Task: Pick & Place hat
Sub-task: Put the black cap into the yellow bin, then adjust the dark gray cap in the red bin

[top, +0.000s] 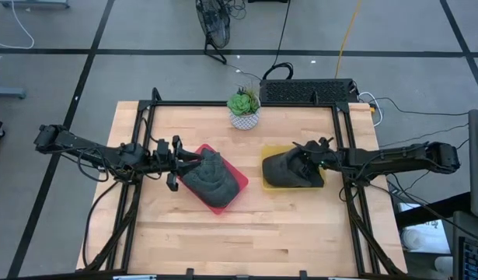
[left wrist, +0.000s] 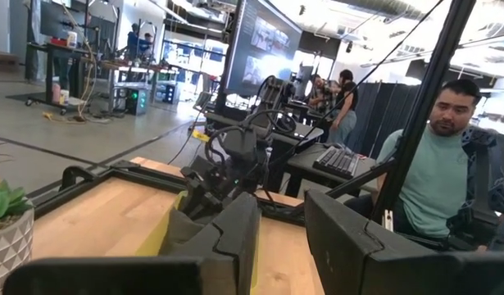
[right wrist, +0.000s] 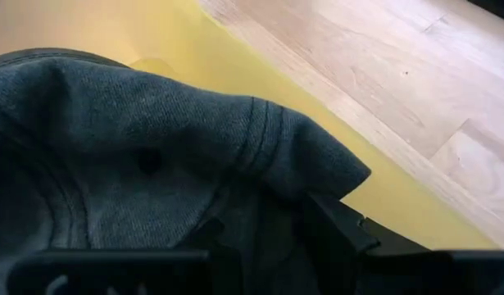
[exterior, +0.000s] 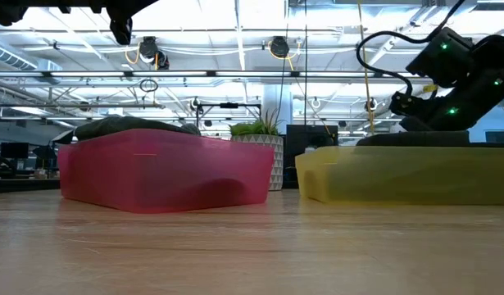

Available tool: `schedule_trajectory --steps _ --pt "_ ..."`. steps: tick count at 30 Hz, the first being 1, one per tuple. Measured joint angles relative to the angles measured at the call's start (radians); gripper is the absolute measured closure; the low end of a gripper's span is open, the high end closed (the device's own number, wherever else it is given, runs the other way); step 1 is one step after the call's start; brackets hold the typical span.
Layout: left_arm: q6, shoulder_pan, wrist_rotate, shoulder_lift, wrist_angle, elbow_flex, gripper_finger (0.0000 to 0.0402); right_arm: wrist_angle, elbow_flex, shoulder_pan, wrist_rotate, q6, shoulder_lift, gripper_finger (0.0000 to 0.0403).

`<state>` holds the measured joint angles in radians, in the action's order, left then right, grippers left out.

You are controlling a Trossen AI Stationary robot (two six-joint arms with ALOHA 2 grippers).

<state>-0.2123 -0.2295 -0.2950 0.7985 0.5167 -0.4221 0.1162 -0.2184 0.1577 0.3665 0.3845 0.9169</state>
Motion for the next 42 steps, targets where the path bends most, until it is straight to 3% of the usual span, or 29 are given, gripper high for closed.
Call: schedule_trajectory --steps 7,23,31,37,42 --pt "0.001 0.000 -0.005 0.000 -0.009 0.000 0.0293 -0.058 0.000 0.000 0.004 -0.058 -0.023 0.0316" --pt "-0.011 0.000 -0.022 0.000 -0.041 0.000 0.0293 0.046 -0.140 -0.003 -0.015 -0.186 -0.227 0.0316" --pt "-0.009 -0.012 0.001 0.000 -0.045 0.000 0.0293 0.013 -0.145 -0.019 -0.107 -0.208 -0.313 0.0316" --pt "-0.152 -0.013 -0.159 0.019 -0.164 -0.022 0.0293 -0.255 -0.146 -0.032 -0.233 -0.255 -0.290 0.0316" --pt "-0.194 -0.033 -0.174 0.123 -0.212 -0.056 0.0293 -0.527 -0.147 -0.070 -0.293 -0.262 -0.176 0.0316"
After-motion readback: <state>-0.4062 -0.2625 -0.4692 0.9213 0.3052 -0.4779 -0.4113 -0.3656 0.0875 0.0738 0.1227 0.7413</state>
